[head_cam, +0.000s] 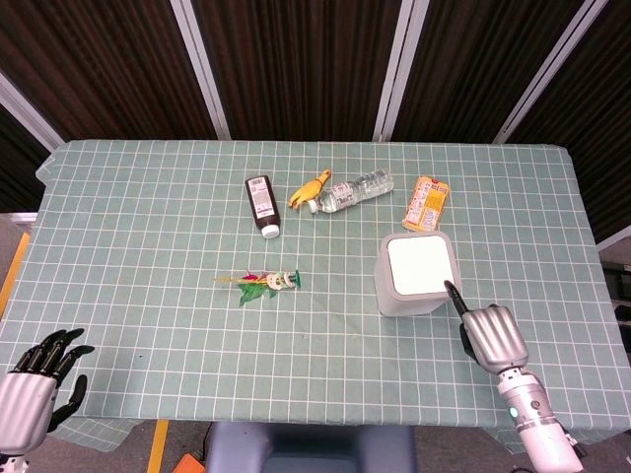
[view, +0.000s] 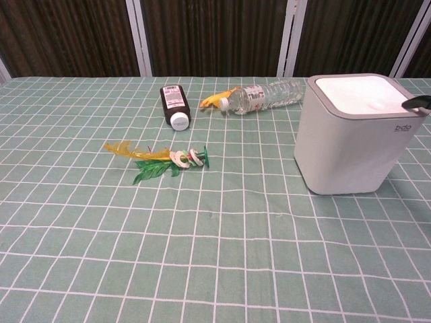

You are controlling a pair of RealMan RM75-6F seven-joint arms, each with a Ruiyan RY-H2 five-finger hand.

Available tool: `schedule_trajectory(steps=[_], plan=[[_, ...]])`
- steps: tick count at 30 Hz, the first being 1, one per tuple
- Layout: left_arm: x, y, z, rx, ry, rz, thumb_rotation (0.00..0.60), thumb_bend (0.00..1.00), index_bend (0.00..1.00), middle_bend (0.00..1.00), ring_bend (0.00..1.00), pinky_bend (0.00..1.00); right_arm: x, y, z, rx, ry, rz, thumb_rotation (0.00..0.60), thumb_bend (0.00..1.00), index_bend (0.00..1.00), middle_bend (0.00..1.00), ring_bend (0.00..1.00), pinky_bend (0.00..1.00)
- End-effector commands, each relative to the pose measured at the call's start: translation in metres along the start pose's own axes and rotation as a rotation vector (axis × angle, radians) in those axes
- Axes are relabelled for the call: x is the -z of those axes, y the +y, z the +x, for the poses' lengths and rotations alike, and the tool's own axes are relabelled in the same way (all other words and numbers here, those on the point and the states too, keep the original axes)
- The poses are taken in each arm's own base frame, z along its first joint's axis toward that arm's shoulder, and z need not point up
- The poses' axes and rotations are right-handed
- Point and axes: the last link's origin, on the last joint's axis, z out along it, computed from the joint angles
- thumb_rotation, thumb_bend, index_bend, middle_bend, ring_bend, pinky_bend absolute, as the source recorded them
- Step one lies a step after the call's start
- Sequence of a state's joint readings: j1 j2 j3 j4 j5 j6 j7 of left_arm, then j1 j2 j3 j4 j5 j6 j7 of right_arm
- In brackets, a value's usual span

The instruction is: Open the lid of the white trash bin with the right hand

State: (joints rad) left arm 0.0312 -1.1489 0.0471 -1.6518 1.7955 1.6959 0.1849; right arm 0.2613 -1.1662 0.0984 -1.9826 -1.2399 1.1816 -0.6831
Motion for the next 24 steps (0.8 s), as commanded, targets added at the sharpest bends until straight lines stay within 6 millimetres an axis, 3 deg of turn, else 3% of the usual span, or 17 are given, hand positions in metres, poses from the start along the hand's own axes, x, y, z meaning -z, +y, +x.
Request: schedule_trajectory(steps=[1, 15, 24], plan=[[0.000, 0.000, 0.000, 0.000, -0.003, 0.000, 0.600, 0.50, 0.32, 0.19, 0.17, 0.33, -0.003, -0.003, -0.002, -0.010, -0.002, 0.009, 0.600, 0.78, 0.07, 0.75, 0.81, 0.69], [0.000, 0.000, 0.000, 0.001, 0.004, -0.003, 0.600, 0.50, 0.32, 0.19, 0.17, 0.33, -0.001, 0.003, -0.006, -0.026, -0.024, 0.000, 0.600, 0.78, 0.07, 0.75, 0.81, 0.69], [0.000, 0.000, 0.000, 0.000, 0.001, -0.003, 0.600, 0.50, 0.32, 0.19, 0.17, 0.33, 0.006, 0.006, 0.026, -0.128, 0.148, 0.030, 0.600, 0.73, 0.05, 0.75, 0.80, 0.69]])
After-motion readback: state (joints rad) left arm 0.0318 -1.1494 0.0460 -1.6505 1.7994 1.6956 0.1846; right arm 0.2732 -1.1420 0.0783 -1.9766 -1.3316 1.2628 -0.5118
